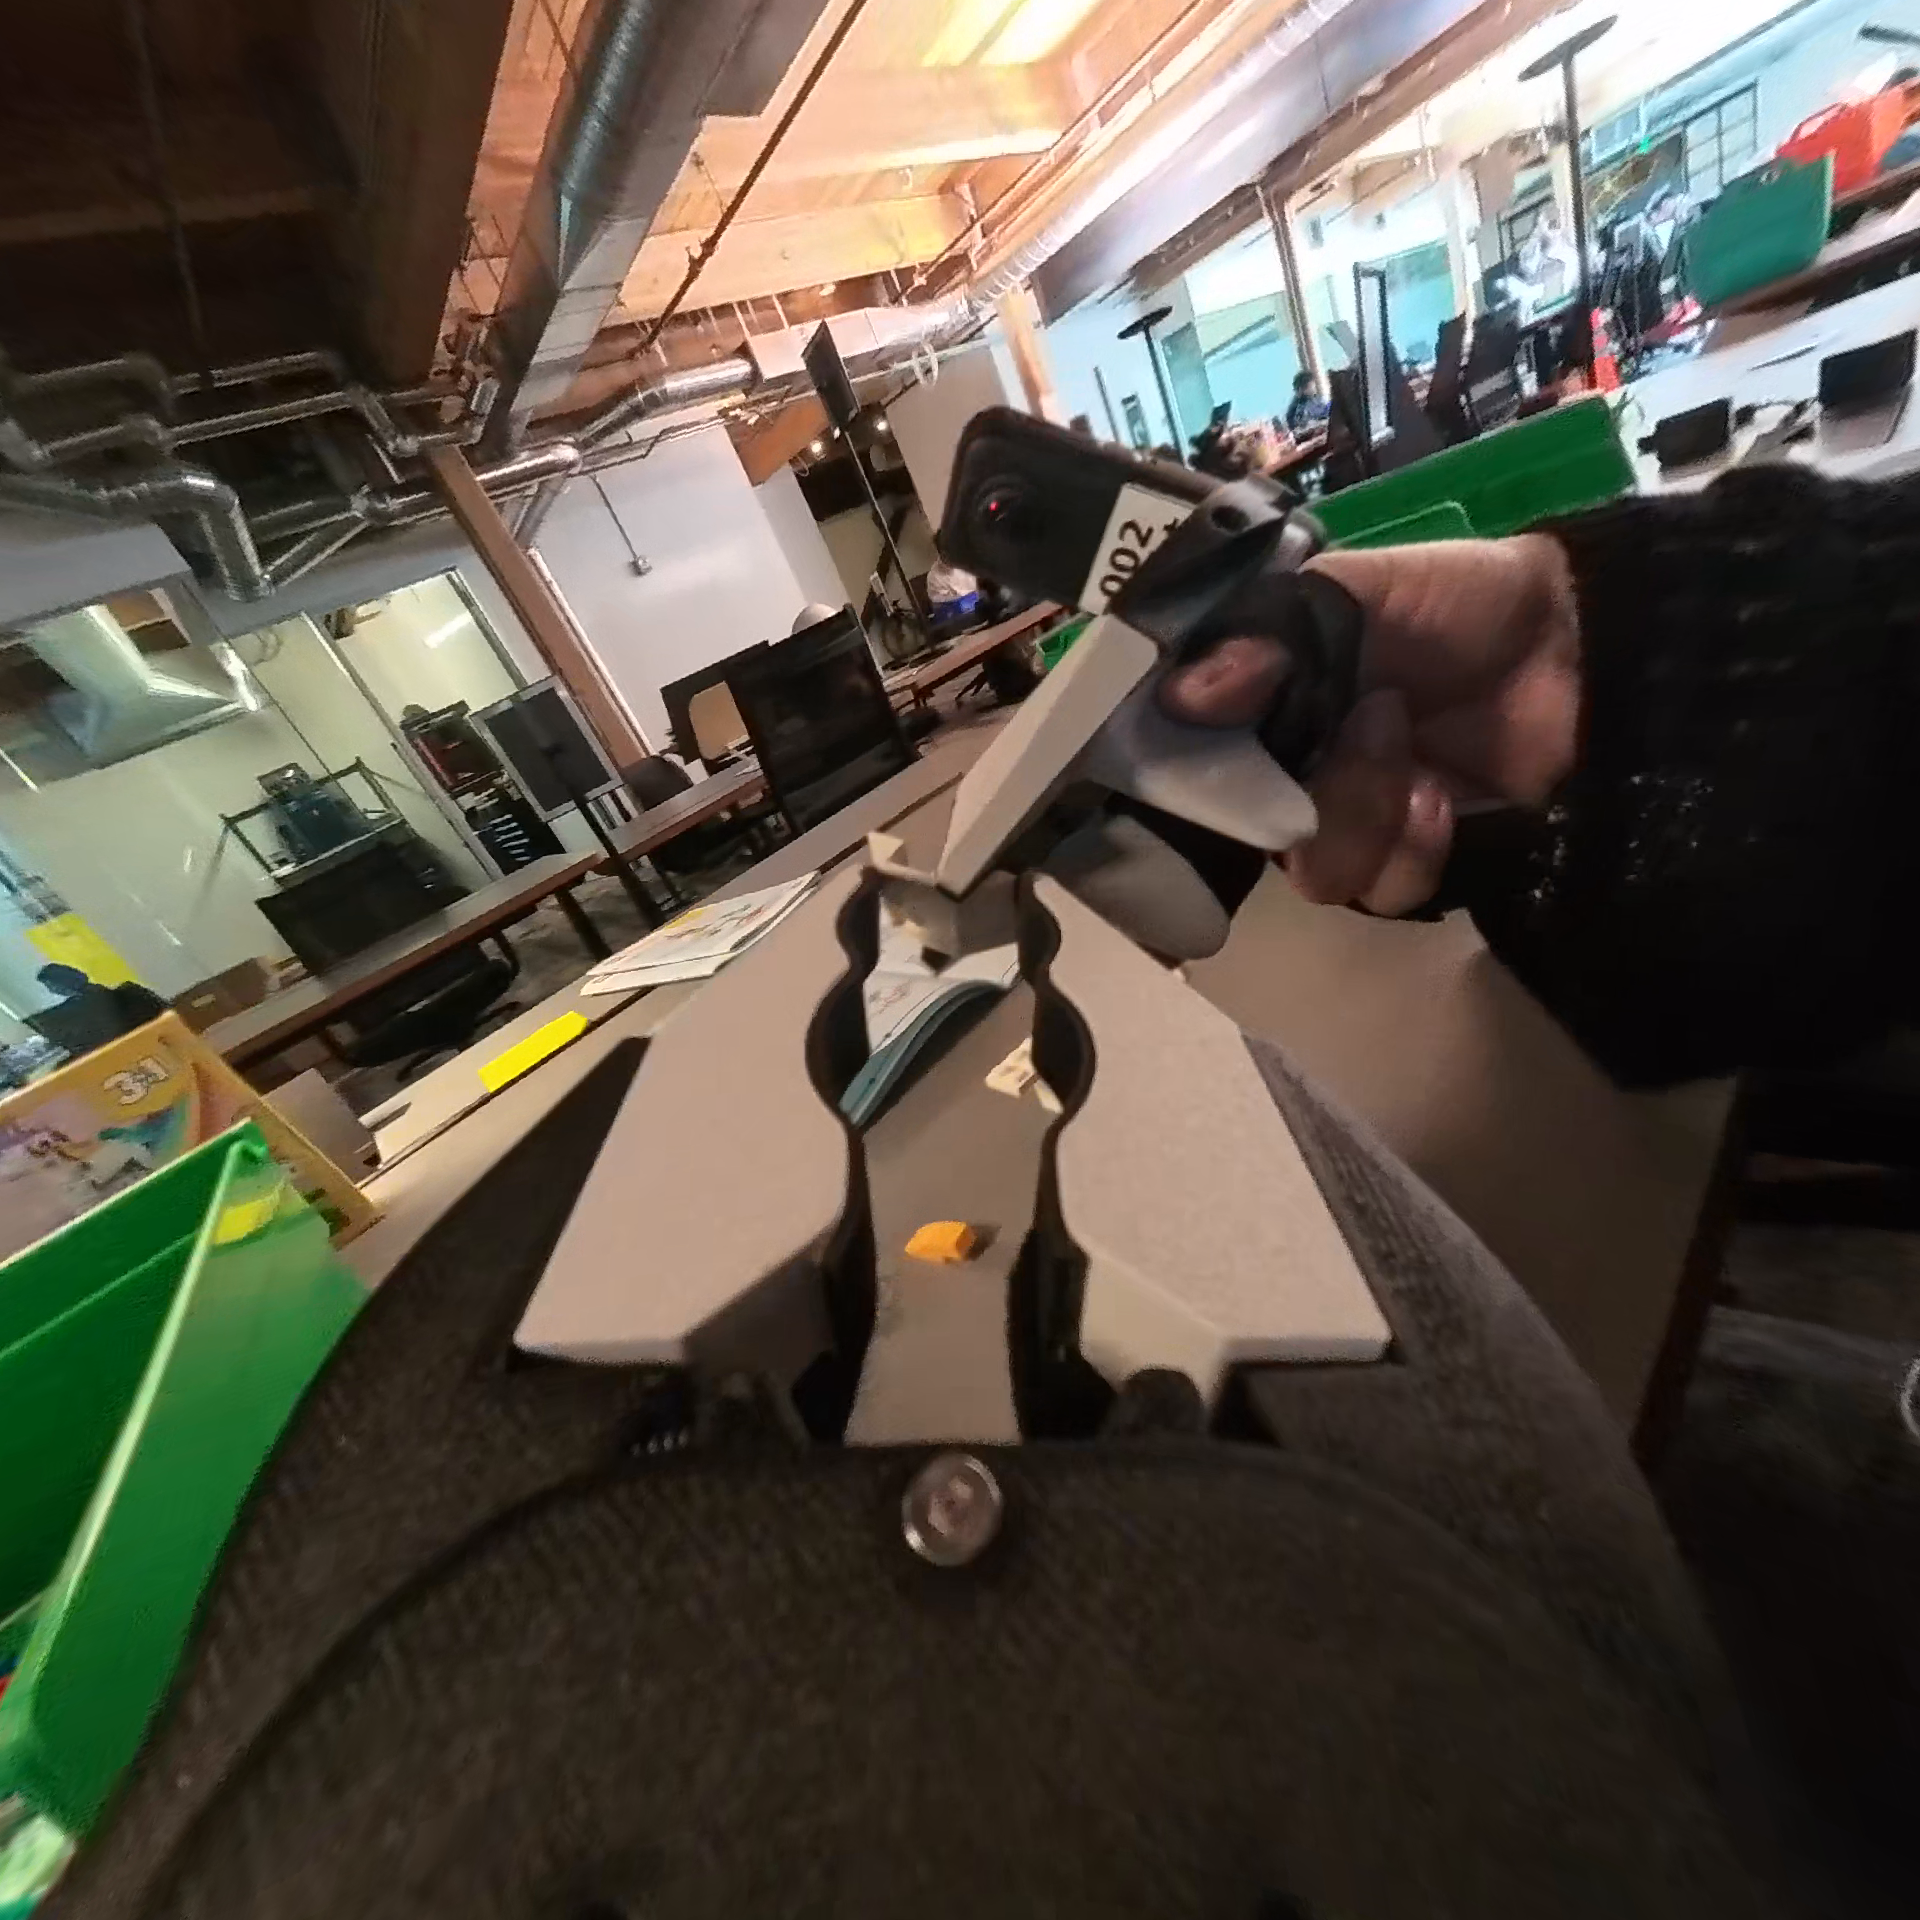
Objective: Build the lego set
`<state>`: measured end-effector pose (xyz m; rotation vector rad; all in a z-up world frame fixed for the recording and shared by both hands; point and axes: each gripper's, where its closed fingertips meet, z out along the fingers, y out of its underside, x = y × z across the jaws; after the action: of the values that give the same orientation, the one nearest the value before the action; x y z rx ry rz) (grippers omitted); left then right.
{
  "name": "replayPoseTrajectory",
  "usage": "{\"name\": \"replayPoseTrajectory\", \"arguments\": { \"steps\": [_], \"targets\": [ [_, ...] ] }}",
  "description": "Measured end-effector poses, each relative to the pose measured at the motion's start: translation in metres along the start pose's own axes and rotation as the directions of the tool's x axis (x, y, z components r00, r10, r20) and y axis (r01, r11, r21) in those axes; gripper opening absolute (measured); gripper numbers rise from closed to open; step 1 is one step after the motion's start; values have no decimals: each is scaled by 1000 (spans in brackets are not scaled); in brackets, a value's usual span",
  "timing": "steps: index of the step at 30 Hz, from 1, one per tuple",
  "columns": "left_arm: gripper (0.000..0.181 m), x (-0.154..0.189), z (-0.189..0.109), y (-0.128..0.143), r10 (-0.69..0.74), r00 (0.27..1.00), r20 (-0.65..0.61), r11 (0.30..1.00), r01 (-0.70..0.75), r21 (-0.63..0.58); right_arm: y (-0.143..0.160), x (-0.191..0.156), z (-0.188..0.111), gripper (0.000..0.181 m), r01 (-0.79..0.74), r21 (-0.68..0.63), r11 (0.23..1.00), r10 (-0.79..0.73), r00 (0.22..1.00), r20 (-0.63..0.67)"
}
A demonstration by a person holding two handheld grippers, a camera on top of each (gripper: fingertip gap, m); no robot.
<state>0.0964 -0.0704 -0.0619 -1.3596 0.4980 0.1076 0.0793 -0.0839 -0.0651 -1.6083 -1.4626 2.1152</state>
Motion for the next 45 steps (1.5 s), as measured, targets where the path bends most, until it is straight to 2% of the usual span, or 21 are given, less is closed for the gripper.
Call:
{"name": "replayPoseTrajectory", "arguments": {
  "steps": [4, 6, 8, 12, 15, 21, 23, 24, 26, 27, 29, 32, 35, 42, 44, 45],
  "targets": [
    [26, 7, -2, 0, -21, 998, -67, 1000, 22, 18, 6, -1, -1, 16, 15, -43, 999, -15, 1000, 11],
    [42, 6, -2, 0, -43, 996, -80, 999, 45, 17, 9, -3, -1, 15, 25, -66, 998, -23, 999, 23],
    [48, 9, -2, 2, -20, 994, -105, 1000, 21, 13, 11, -6, -1, 15, 32, -87, 996, -29, 999, 32],
    [45, 15, -4, -2, 31, 990, -136, 999, -27, 36, 18, -9, 1, 15, 51, -145, 988, -47, 998, 36],
    [35, 18, -5, -2, 49, 988, -149, 998, -44, 37, 23, -11, 2, 15, 53, -178, 983, -46, 998, 45],
    [31, 18, -5, 2, 67, 985, -159, 998, -68, 1, 24, -7, 4, 15, 59, -180, 982, -55, 998, 26],
    [31, 10, -4, 2, 39, 992, -119, 999, -40, -4, 18, -6, 4, 16, 95, -139, 986, -95, 995, 2],
    [31, 5, -5, 0, 15, 995, -95, 1000, -15, 6, 13, -4, 0, 27, 124, -106, 987, -127, 992, -23],
    [31, -3, -9, -5, -57, 996, -71, 997, 60, 42, 4, 4, -13, 33, 202, -70, 977, -208, 972, -106],
    [30, -8, -11, -10, -103, 993, -54, 991, 107, 80, 5, 9, -22, 25, 241, -82, 967, -251, 956, -151],
    [31, -17, -18, -21, -214, 975, -57, 962, 221, 159, 23, 31, -39, 19, 296, -217, 930, -349, 896, -275],
    [31, -27, -25, -32, -347, 932, -103, 896, 362, 256, 56, 62, -61, 17, 267, -422, 866, -441, 807, -393],
    [31, -34, -28, -35, -451, 877, -165, 825, 481, 299, 72, 77, -71, 17, 254, -501, 828, -493, 755, -432],
    [31, -37, -29, -34, -560, 786, -263, 717, 619, 321, 73, 88, -69, 7, 283, -528, 801, -542, 718, -436],
    [31, -36, -31, -40, -573, 754, -322, 670, 657, 346, 59, 76, -58, 7, 346, -463, 816, -546, 725, -420],
    [31, -36, -33, -44, -582, 729, -362, 634, 685, 359, 43, 58, -47, 6, 404, -379, 833, -540, 744, -393]
  ]
}}
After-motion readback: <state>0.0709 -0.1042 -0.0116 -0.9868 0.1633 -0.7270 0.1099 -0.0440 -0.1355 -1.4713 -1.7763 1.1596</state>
